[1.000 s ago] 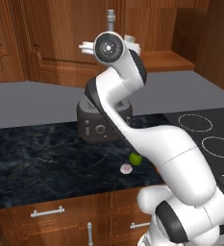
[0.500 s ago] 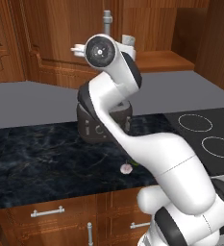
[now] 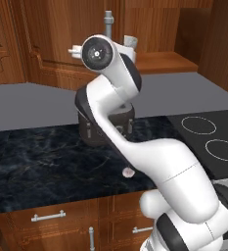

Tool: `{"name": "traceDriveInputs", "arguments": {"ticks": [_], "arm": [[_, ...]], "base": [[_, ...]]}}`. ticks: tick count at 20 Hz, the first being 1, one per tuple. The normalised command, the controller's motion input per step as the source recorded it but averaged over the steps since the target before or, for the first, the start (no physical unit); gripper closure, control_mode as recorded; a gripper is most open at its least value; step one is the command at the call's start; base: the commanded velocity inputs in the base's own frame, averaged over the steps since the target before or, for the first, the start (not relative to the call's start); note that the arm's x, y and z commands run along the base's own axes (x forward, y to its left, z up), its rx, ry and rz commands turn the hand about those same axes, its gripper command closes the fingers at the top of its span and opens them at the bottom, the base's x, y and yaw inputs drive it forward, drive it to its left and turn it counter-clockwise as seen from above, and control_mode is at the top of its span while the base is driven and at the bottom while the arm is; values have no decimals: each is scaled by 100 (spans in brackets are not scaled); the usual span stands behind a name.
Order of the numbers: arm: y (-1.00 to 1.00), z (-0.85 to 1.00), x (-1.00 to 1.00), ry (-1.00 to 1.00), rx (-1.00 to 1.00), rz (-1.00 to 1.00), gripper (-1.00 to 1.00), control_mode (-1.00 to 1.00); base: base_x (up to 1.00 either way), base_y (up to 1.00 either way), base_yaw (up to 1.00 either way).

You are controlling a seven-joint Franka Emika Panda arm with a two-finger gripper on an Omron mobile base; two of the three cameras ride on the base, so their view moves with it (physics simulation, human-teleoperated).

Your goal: Open the cabinet. Place the bowl and condiment on the counter. Then place the lime and garlic on the cutting board.

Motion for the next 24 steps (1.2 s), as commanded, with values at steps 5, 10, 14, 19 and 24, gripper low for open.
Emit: {"name": "traceDriveInputs", "arguments": {"ticks": [5, 10, 14, 19, 24], "arm": [[0, 0, -45, -8, 3, 0, -100, -100], [-8, 0, -46, -5, 7, 1, -100, -100], [-57, 0, -5, 0, 16, 7, -100, -100], [-62, 0, -1, -1, 14, 10, -100, -100], [-52, 0, -14, -2, 12, 10, -100, -100]], "base": [[0, 0, 0], [0, 0, 0], [0, 0, 0], [0, 0, 0], [0, 0, 0]]}}
